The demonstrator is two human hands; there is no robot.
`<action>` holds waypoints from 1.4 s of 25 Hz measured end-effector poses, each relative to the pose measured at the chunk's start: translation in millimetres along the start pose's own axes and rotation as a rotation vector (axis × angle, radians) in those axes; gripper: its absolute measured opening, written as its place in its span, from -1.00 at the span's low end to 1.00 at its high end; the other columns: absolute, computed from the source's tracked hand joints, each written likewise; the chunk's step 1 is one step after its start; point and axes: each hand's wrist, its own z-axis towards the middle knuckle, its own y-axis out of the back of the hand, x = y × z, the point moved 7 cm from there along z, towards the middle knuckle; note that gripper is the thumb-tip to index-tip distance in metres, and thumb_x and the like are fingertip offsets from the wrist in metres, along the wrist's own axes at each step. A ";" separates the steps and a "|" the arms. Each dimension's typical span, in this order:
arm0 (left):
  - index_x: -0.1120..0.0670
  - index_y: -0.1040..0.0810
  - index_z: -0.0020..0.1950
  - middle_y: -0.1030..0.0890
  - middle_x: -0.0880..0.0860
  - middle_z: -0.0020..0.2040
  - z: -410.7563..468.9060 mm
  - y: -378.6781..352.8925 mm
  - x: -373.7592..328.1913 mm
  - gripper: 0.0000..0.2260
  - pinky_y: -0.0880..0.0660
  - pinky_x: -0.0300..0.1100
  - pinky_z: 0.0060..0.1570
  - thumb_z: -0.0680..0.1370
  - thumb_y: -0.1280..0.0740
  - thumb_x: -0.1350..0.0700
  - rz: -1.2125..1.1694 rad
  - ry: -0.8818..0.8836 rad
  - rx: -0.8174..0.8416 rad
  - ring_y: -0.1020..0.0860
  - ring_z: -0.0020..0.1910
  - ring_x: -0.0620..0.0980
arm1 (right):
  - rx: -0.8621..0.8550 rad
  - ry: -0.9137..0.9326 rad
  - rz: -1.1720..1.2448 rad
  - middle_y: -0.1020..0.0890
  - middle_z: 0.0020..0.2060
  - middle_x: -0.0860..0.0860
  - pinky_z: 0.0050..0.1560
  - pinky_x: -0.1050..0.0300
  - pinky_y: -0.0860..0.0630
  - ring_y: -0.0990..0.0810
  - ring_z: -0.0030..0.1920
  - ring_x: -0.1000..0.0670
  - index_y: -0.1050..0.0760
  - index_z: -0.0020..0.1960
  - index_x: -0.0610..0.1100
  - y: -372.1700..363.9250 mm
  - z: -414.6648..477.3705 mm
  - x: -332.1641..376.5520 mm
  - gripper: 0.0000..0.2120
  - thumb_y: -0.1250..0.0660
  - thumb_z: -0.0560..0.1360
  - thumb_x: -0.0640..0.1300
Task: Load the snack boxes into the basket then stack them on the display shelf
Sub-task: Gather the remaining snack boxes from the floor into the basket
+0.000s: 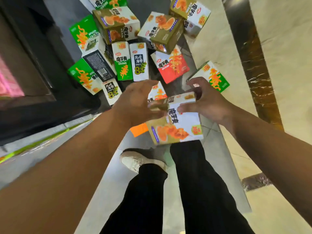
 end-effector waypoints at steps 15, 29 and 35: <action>-0.09 -0.32 0.46 -0.50 -0.07 0.28 -156.7 -48.8 145.9 -0.31 -0.56 -0.04 0.03 0.41 -0.42 -0.30 -0.819 0.786 -0.110 -0.54 0.14 0.05 | -0.107 -0.098 -0.079 -0.58 0.08 -0.04 0.03 0.09 -0.45 -0.58 0.04 -0.05 -0.42 0.24 -0.08 -134.2 -1.4 3.0 -0.57 -0.33 0.53 0.18; -0.06 -0.41 0.38 -0.61 0.02 0.17 -191.0 -114.8 304.0 -0.45 -0.59 0.10 0.07 0.46 -0.42 -0.22 -0.973 1.052 -0.348 -0.63 0.03 0.08 | -0.134 0.137 -0.673 -0.48 0.25 -0.19 0.18 0.01 -0.42 -0.46 0.28 -0.21 -0.20 0.43 -0.14 -280.4 156.5 1.7 -0.27 -0.44 0.43 0.12; 0.00 -0.38 0.42 -0.54 0.00 0.11 -195.4 -100.6 282.9 -0.42 -0.48 -0.20 -0.23 0.49 -0.39 -0.22 -1.039 1.053 -0.451 -0.56 -0.05 0.02 | -0.053 -0.018 -0.156 -0.57 0.05 -0.05 -0.14 0.20 -0.47 -0.60 -0.03 -0.06 -0.23 0.38 -0.13 -227.4 93.3 -26.9 -0.38 -0.46 0.43 -0.16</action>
